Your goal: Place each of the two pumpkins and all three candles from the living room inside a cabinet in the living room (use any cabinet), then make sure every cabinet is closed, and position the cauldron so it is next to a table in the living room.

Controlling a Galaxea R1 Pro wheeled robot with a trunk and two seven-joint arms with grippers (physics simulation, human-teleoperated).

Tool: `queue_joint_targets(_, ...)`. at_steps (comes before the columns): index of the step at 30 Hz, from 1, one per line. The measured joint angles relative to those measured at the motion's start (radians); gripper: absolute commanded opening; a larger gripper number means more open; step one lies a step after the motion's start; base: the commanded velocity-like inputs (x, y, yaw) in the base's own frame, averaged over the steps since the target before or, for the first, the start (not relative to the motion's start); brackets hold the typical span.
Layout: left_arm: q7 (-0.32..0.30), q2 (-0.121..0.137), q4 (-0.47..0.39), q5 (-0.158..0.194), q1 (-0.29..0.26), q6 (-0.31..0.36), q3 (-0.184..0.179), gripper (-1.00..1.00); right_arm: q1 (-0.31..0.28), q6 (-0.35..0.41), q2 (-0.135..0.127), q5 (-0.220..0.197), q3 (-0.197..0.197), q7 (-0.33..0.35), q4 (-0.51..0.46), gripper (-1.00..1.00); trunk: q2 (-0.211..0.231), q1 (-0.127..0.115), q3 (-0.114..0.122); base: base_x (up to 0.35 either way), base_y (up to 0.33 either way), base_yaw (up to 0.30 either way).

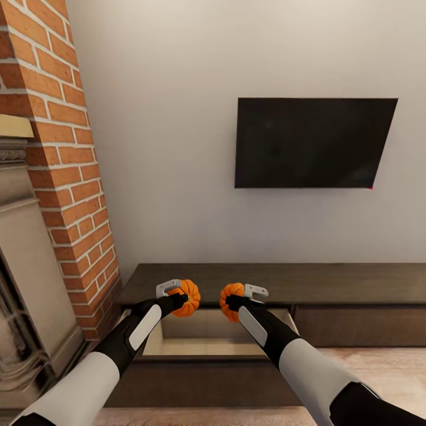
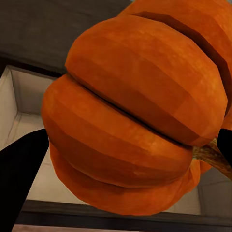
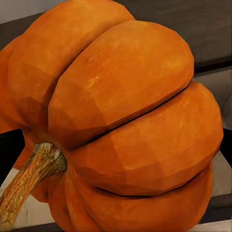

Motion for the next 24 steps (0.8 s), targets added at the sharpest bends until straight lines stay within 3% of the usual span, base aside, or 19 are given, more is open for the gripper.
queue_joint_targets(4, 0.000, 0.000, -0.003, -0.001, 0.000, 0.001, 0.000, -1.00, 0.000, -0.007, 0.000, 0.003, 0.000, 0.037, 0.000, -1.00, -0.028, 0.015, -0.013, 0.000, 0.000, 0.000)
queue_joint_targets(24, 0.000, 0.000, -0.004, -0.001, 0.000, 0.001, -0.001, -1.00, 0.000, -0.036, -0.001, 0.003, 0.002, 0.048, 0.002, -1.00, -0.168, 0.092, -0.075, 0.000, 0.000, 0.000)
